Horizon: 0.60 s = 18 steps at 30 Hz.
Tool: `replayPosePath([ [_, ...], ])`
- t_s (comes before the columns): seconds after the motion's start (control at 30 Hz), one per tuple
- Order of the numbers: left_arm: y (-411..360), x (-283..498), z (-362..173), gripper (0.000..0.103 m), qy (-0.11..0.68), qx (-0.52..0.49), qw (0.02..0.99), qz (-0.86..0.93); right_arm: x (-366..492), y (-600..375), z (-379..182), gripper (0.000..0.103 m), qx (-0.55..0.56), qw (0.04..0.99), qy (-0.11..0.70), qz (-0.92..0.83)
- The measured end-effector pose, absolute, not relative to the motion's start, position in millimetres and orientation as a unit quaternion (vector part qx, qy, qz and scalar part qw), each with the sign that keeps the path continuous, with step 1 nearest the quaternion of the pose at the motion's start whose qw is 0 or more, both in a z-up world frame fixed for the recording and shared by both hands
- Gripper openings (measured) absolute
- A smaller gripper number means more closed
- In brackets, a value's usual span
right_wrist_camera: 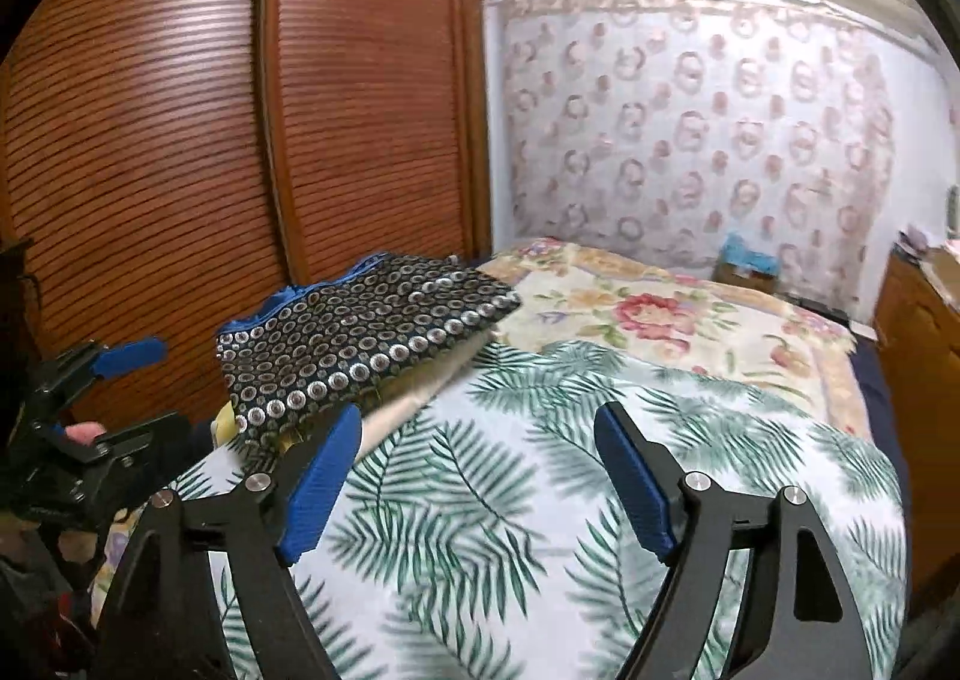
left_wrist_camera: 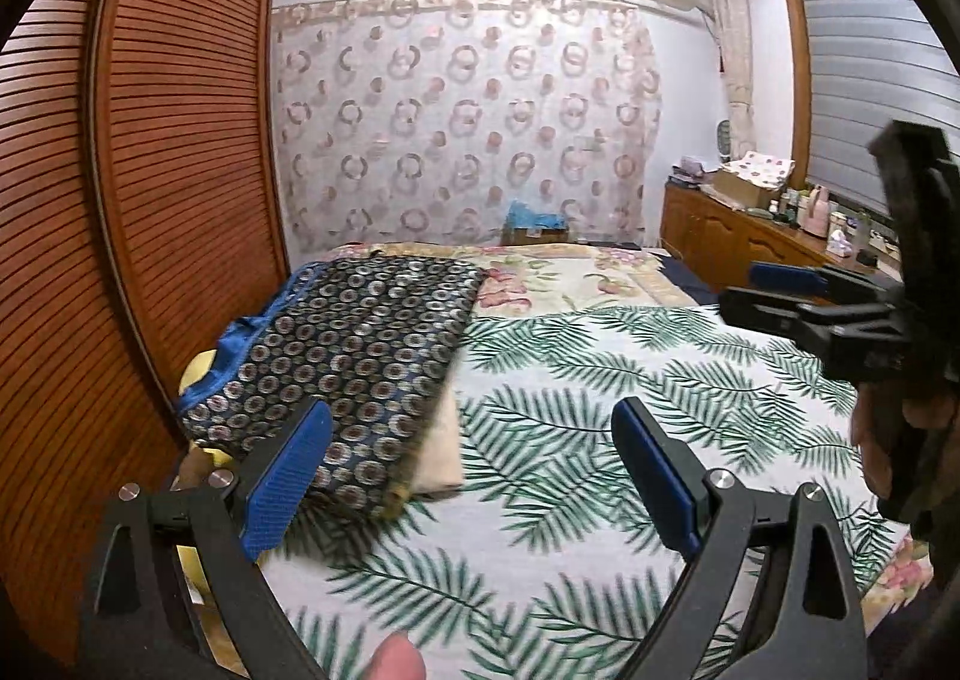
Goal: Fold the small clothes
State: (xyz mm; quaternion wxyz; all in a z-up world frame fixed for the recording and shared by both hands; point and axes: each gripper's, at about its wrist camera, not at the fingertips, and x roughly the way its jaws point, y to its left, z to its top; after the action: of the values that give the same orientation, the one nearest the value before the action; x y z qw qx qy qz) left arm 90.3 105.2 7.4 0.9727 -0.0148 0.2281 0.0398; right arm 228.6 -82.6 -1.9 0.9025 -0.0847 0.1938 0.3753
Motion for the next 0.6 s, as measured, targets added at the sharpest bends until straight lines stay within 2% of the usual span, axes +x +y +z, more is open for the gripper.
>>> replayPosePath([
  [0.6,38.7,89.4,29.2,0.095,0.212,-0.023,0.977,0.000,98.1,-185.2,10.9,0.083,-0.041,0.955,0.169,0.241],
])
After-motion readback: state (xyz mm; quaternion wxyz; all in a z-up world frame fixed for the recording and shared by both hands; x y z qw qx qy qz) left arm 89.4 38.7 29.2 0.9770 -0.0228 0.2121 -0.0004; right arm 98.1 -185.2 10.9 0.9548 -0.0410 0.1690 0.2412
